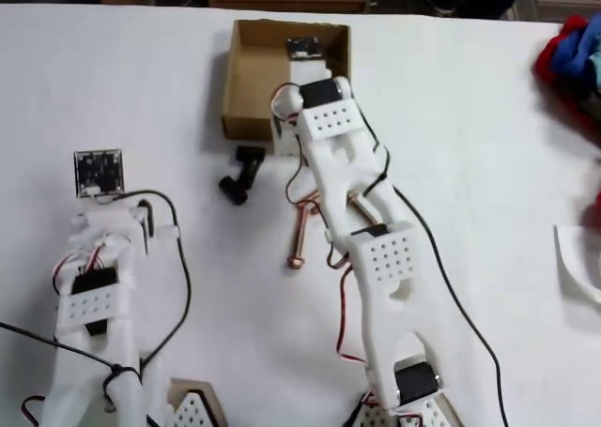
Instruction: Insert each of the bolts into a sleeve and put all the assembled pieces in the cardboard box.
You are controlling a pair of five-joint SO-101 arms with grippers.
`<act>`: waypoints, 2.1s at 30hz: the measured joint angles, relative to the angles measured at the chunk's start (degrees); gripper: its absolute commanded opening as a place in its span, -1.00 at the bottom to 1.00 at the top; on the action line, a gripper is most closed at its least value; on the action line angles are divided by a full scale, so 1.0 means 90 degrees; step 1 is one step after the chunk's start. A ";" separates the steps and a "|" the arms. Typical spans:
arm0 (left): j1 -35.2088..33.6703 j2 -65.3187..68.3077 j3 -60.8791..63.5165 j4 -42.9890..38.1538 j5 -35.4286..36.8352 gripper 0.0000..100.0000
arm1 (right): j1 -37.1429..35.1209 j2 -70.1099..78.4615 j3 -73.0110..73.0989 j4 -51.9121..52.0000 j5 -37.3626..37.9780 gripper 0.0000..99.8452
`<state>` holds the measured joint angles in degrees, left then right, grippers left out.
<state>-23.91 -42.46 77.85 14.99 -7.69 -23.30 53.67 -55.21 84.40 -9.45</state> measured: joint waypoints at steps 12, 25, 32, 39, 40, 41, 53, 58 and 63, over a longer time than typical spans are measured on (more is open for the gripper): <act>-0.0010 0.0000 0.0000 0.0000 0.0000 -0.64 | 0.0195 0.0176 0.0000 -0.0205 0.0000 -0.72; 0.0000 0.0000 0.0000 0.0000 0.0000 -0.64 | 0.0234 0.0596 0.0020 -0.0391 0.0000 -0.72; 0.0000 0.0000 0.0000 0.0000 0.0000 -0.64 | 0.0264 0.0654 0.0000 -0.0518 0.0000 -0.72; 0.0000 0.0000 0.0000 0.0000 0.0000 -0.64 | 0.0313 0.0684 0.0010 -0.0723 -0.0020 -0.73; 0.0000 0.0000 0.0000 0.0000 0.0000 -0.64 | 0.0313 0.0684 0.0010 -0.0723 -0.0020 -0.74; 0.0000 0.0000 0.0000 0.0000 0.0000 -0.64 | 0.0322 0.0684 0.0010 -0.0723 -0.0020 -0.77; 0.0000 0.0000 0.0000 0.0000 0.0000 -0.64 | 0.0420 0.0684 0.0000 -0.0371 -0.0010 -0.96; 0.0000 0.0000 0.0000 0.0000 0.0000 -0.64 | 0.0400 0.0449 0.0010 0.0537 -0.0010 -0.96; 0.0000 0.0000 0.0000 0.0000 0.0000 -0.64 | 0.0537 -0.0498 0.0049 0.1211 0.0127 -0.96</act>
<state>-23.91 -42.46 77.85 14.99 -7.69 -18.46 49.19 -54.77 95.30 -8.31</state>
